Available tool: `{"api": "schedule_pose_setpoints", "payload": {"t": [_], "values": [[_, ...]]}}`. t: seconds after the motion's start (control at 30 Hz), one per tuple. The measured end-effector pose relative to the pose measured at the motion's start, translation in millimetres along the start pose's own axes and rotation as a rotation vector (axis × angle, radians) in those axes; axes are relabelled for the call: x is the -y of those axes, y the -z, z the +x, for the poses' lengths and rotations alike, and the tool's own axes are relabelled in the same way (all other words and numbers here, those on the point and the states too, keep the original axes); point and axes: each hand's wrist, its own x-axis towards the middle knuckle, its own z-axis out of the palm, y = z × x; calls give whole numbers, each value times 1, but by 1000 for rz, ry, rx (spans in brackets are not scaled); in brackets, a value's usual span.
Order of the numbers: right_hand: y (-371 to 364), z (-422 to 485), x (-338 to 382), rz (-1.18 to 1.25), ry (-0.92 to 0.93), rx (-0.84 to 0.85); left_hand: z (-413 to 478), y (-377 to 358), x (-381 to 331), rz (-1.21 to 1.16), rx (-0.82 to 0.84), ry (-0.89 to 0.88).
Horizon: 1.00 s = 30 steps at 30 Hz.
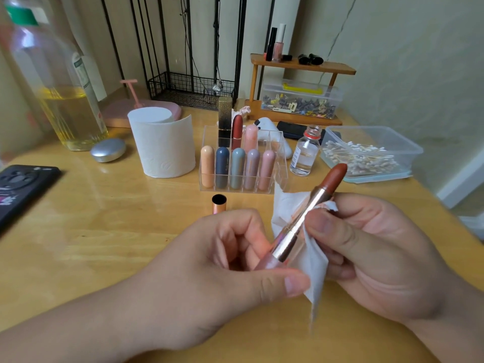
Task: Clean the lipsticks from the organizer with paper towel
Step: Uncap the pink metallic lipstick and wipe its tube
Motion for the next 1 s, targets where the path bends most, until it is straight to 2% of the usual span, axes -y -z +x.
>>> {"api": "schedule_pose_setpoints", "payload": {"t": [0.13, 0.27, 0.4, 0.53, 0.87, 1.0], "values": [[-3, -2, 5, 14, -41, -5, 4, 4, -2, -65, 197, -2], [3, -1, 2, 21, -55, 14, 8, 6, 5, -19, 189, 11], [9, 0, -1, 135, -47, 75, 9, 6, 5, -42, 205, 7], [8, 0, -1, 175, -38, 50, 9, 6, 4, -81, 228, 17], [7, -2, -1, 19, -26, 9, 8, 5, 6, -93, 271, 40], [8, -3, -1, -81, -32, 14, 5, 3, 6, -167, 375, 106]]}}
